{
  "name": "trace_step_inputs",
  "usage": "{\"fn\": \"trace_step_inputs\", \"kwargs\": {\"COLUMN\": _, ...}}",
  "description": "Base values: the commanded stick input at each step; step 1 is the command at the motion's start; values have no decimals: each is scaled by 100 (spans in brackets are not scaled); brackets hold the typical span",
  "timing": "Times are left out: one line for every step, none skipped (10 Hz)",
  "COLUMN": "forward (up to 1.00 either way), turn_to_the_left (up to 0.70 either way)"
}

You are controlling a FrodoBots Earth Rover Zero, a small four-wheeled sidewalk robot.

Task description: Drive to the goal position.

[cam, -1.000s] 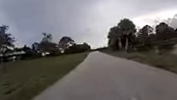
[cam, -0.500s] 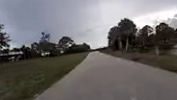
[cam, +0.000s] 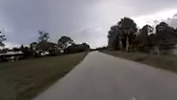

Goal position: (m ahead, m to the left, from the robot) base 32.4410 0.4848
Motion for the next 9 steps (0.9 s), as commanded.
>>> {"fn": "trace_step_inputs", "kwargs": {"forward": 100, "turn_to_the_left": 0}}
{"fn": "trace_step_inputs", "kwargs": {"forward": 100, "turn_to_the_left": 0}}
{"fn": "trace_step_inputs", "kwargs": {"forward": 100, "turn_to_the_left": 0}}
{"fn": "trace_step_inputs", "kwargs": {"forward": 100, "turn_to_the_left": 0}}
{"fn": "trace_step_inputs", "kwargs": {"forward": 100, "turn_to_the_left": 0}}
{"fn": "trace_step_inputs", "kwargs": {"forward": 100, "turn_to_the_left": 0}}
{"fn": "trace_step_inputs", "kwargs": {"forward": 100, "turn_to_the_left": 0}}
{"fn": "trace_step_inputs", "kwargs": {"forward": 100, "turn_to_the_left": 0}}
{"fn": "trace_step_inputs", "kwargs": {"forward": 100, "turn_to_the_left": 0}}
